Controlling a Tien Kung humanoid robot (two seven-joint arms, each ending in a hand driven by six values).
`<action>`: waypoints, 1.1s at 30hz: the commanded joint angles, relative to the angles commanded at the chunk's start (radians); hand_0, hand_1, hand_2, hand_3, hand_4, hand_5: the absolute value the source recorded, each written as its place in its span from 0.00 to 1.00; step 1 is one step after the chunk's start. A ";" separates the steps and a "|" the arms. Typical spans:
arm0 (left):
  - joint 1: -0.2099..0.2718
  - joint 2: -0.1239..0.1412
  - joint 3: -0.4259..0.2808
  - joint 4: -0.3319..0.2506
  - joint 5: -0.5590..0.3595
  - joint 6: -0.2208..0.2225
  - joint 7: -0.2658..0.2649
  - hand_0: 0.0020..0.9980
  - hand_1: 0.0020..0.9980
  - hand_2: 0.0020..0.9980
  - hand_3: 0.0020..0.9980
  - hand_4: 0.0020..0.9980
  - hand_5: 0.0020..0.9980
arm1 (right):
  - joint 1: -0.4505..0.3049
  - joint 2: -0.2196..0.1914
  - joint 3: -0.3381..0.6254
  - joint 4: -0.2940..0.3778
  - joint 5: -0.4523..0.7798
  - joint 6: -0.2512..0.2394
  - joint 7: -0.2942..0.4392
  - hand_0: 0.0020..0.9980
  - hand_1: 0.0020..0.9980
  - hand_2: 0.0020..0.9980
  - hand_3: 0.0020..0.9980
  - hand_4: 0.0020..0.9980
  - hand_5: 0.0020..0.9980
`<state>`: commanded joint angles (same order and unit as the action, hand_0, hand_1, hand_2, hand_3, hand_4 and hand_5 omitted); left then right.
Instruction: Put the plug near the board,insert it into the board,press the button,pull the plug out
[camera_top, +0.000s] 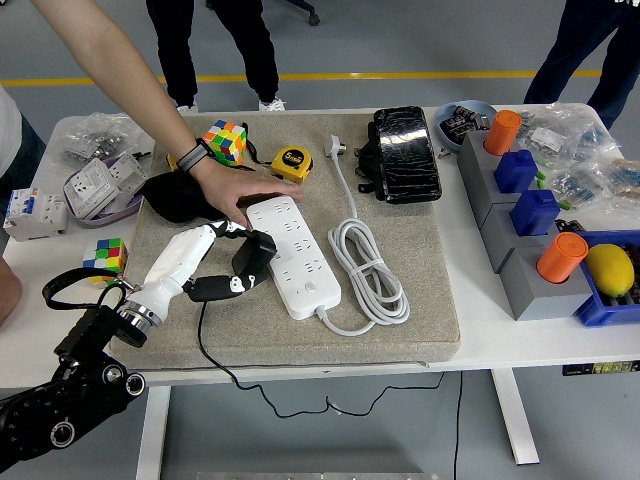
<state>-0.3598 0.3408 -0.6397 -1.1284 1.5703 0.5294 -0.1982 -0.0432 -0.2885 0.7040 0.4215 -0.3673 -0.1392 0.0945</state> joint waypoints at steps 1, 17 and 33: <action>-0.001 0.000 0.001 0.001 0.000 -0.001 0.002 0.67 0.71 0.71 0.66 0.93 0.47 | 0.000 0.000 0.000 0.000 0.000 0.000 0.000 0.57 0.64 0.62 0.54 0.92 0.47; -0.022 -0.007 0.016 -0.016 0.007 -0.007 0.015 0.66 0.70 0.70 0.65 0.93 0.47 | -0.001 0.000 0.000 0.000 0.002 -0.004 0.008 0.57 0.64 0.61 0.54 0.92 0.47; -0.048 -0.015 0.042 -0.021 0.017 -0.021 0.041 0.64 0.69 0.69 0.64 0.93 0.47 | -0.002 -0.001 -0.002 0.000 0.003 -0.003 0.009 0.57 0.64 0.61 0.54 0.92 0.47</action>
<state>-0.4077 0.3256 -0.5977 -1.1490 1.5878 0.5085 -0.1568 -0.0451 -0.2891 0.7020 0.4219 -0.3642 -0.1426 0.1038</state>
